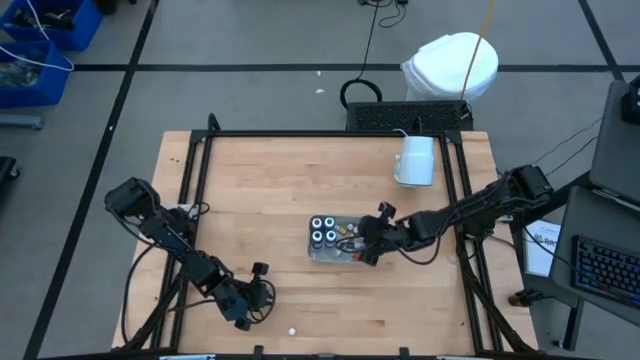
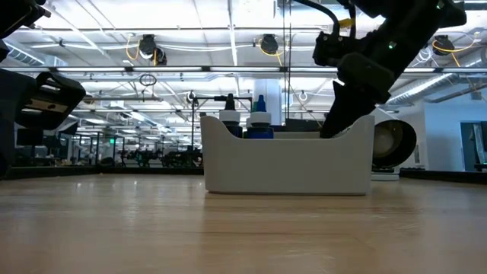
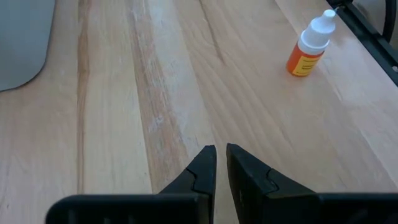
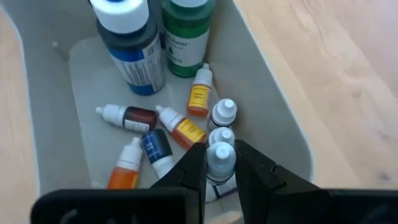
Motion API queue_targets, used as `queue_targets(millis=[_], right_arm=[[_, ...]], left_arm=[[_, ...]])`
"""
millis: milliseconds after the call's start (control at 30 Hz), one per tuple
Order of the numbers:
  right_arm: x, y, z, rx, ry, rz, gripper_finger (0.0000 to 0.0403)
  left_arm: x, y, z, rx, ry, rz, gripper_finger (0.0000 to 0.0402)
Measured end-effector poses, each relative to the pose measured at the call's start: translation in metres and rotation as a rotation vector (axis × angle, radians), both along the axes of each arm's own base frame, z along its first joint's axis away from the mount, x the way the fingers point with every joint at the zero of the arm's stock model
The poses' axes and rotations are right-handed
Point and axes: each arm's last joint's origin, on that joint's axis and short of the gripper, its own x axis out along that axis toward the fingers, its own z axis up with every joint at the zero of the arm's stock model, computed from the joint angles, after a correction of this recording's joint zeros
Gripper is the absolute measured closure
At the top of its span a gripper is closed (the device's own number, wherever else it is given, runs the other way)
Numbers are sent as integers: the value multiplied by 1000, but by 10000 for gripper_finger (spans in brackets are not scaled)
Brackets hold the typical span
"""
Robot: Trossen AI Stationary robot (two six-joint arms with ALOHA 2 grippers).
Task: Pick & Place food coloring
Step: Put the small blue food coloring into the gray bin, then put the small orange food coloring into the gray bin
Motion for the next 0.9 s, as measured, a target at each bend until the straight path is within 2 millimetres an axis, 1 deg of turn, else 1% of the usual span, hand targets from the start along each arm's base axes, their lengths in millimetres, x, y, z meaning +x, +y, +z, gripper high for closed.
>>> queue_targets(millis=[200, 467, 567, 767, 900], right_arm=[[-2, -1, -7, 6, -22, 0, 356], [-1, 0, -7, 0, -35, 23, 353], [-1, 0, -7, 2, -37, 24, 341], [-1, 0, -7, 22, -34, 36, 303], [-1, -1, -7, 23, -35, 31, 297]], left_arm=[[0, 0, 0, 0, 0, 0, 355], [0, 0, 0, 8, -2, -7, 355], [0, 0, 0, 11, -3, -10, 355], [0, 0, 0, -1, 1, 2, 355], [0, 0, 0, -6, 2, 6, 355]])
